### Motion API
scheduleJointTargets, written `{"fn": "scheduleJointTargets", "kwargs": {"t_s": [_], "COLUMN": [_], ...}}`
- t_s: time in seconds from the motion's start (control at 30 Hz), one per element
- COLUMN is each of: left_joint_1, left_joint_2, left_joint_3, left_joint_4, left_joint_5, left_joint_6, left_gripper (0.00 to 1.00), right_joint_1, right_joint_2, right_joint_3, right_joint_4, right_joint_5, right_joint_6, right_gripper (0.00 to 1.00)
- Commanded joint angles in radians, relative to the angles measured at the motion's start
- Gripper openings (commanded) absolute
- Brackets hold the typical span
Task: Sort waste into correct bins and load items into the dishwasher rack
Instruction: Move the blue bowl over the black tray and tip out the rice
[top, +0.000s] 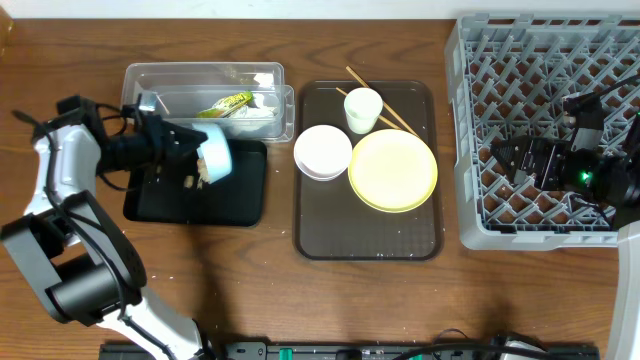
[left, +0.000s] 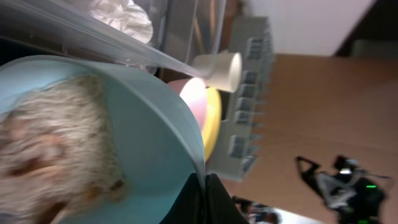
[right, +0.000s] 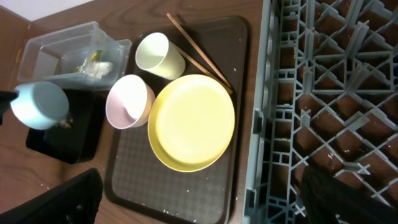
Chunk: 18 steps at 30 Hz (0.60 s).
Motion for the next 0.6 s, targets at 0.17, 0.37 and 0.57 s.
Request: {"fn": "scheduleJointTargets", "kwargs": {"t_s": [0.17, 0.37, 0.57], "left_joint_1": [0.092, 0.134, 0.141], "left_joint_2": [0.004, 0.004, 0.004], "left_joint_3": [-0.066, -0.122, -0.132], "left_joint_4": [-0.006, -0.005, -0.007], "left_joint_5": [0.185, 0.298, 0.330], "left_joint_6": [0.029, 0.029, 0.005], "left_gripper": [0.06, 0.06, 0.06], "right_joint_1": [-0.011, -0.011, -0.011], "right_joint_2": [-0.005, -0.005, -0.005], "right_joint_3": [0.021, 0.021, 0.021], "right_joint_4": [0.001, 0.002, 0.002], "right_joint_5": [-0.002, -0.002, -0.002], "right_joint_6": [-0.004, -0.004, -0.004], "right_gripper": [0.99, 0.99, 0.99]}}
